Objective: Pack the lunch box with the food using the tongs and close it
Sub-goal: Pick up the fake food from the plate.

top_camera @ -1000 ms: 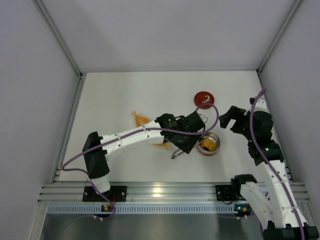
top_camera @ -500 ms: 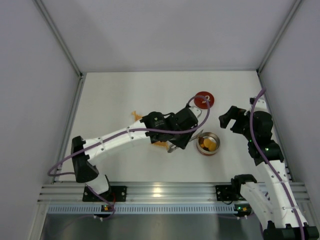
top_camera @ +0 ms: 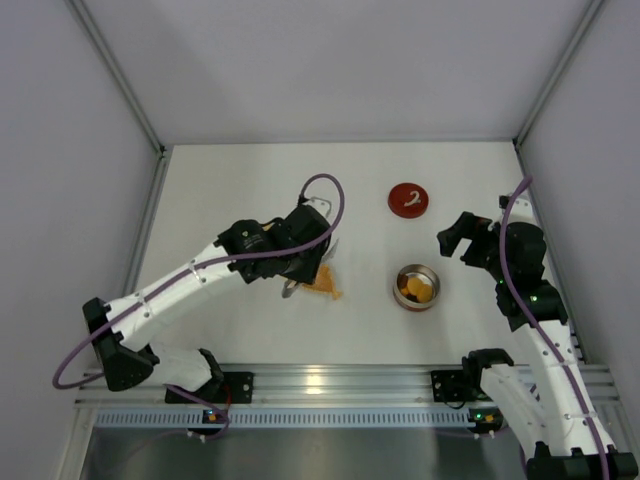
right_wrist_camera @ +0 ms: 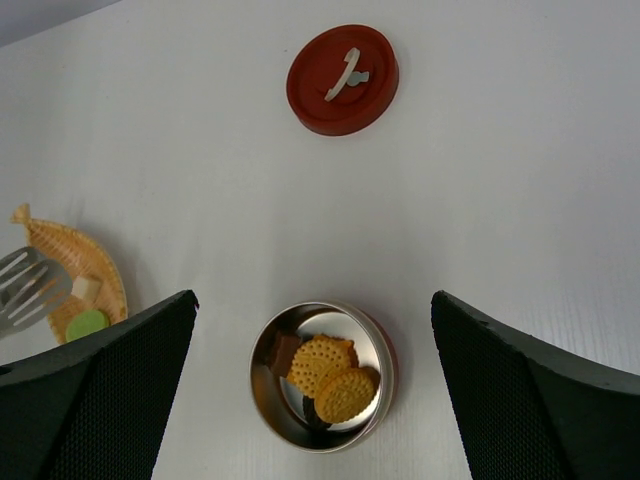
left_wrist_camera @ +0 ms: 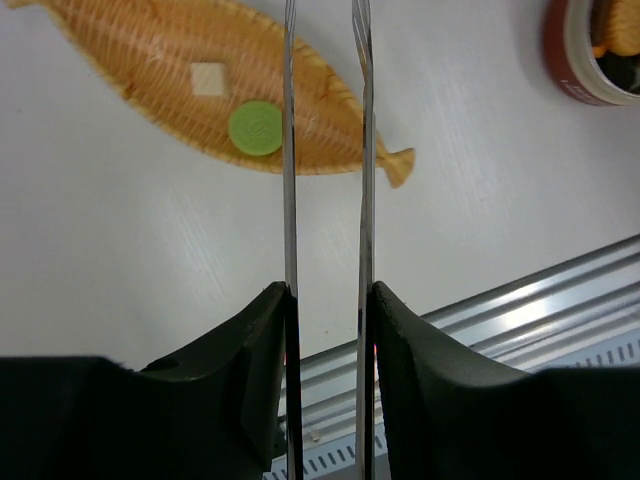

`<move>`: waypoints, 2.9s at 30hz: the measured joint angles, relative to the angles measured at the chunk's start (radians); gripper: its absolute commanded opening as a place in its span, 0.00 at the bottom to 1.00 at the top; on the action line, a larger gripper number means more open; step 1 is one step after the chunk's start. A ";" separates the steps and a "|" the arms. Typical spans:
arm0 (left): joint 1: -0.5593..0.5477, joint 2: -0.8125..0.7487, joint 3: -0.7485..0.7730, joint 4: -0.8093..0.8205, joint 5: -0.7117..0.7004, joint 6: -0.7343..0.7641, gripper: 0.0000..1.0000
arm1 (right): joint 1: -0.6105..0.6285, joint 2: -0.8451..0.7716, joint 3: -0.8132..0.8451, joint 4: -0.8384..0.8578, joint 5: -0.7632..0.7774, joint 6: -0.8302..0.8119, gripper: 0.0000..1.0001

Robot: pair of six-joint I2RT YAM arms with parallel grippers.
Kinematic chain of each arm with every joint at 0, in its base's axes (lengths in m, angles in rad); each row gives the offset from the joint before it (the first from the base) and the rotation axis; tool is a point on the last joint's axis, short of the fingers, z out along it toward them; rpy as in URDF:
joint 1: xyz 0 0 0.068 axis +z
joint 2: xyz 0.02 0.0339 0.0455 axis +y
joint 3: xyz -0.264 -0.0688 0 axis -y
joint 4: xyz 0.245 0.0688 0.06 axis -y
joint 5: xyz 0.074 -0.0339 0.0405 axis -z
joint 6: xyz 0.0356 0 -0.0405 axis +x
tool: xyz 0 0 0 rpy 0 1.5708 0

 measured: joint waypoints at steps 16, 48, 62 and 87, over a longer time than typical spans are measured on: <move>0.289 -0.113 -0.270 -0.002 0.066 0.066 0.43 | 0.000 0.000 0.000 0.000 -0.010 0.000 0.99; 0.289 -0.055 -0.295 0.049 0.141 0.110 0.42 | 0.000 0.003 0.000 0.000 -0.011 0.000 1.00; 0.289 -0.053 -0.295 0.051 0.139 0.113 0.50 | 0.000 0.003 0.000 0.000 -0.011 0.000 0.99; 0.291 0.017 -0.244 0.063 0.135 0.134 0.49 | 0.000 0.003 0.000 0.000 -0.011 -0.001 0.99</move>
